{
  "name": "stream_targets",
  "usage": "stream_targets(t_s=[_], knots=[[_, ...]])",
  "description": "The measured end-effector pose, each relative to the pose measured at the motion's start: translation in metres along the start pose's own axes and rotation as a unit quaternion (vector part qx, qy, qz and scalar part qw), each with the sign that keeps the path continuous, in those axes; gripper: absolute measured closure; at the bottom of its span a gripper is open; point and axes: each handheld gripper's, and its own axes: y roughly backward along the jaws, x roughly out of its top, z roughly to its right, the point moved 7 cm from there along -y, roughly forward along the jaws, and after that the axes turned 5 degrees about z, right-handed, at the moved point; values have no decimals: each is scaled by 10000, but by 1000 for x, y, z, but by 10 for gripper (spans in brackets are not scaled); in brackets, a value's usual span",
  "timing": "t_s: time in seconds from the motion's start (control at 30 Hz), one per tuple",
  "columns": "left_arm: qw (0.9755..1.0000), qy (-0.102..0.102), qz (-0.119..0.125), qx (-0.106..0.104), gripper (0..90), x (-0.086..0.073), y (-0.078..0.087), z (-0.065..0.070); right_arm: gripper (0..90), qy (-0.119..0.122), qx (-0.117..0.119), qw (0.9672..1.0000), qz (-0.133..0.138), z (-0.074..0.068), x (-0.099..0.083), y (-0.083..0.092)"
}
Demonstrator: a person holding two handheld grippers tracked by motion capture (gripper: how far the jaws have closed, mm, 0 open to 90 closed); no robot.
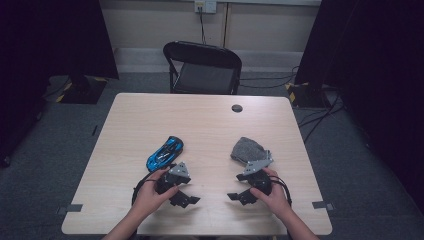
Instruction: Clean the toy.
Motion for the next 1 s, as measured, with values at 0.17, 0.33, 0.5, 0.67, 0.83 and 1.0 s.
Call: stream_targets(t_s=[0.17, 0.33, 0.5, 0.67, 0.83, 1.0], knots=[[9999, -74, -66, -65, 165, 0, -4, 5, 164, 57, 16, 10000, -61, -3, -3, -2], [9998, -120, -108, -72, 166, -3, -7, 8, 164, 121, 7, 9999, -120, -5, -5, -4], [9997, -174, -129, -65, 166, -6, -10, 11, 164, 147, 28, 9998, -142, -7, -7, -4], [9995, -288, -151, -51, 164, -7, -13, 14, 159, 182, 38, 9997, -129, -9, -8, -5], [9993, -367, -38, 39, 154, -8, -15, 14, 159, 259, 25, 9996, -93, -10, -9, -6], [9974, -704, -75, 107, 147, -10, -16, 14, 156, 405, -32, 9992, -57, -11, -10, -6]])
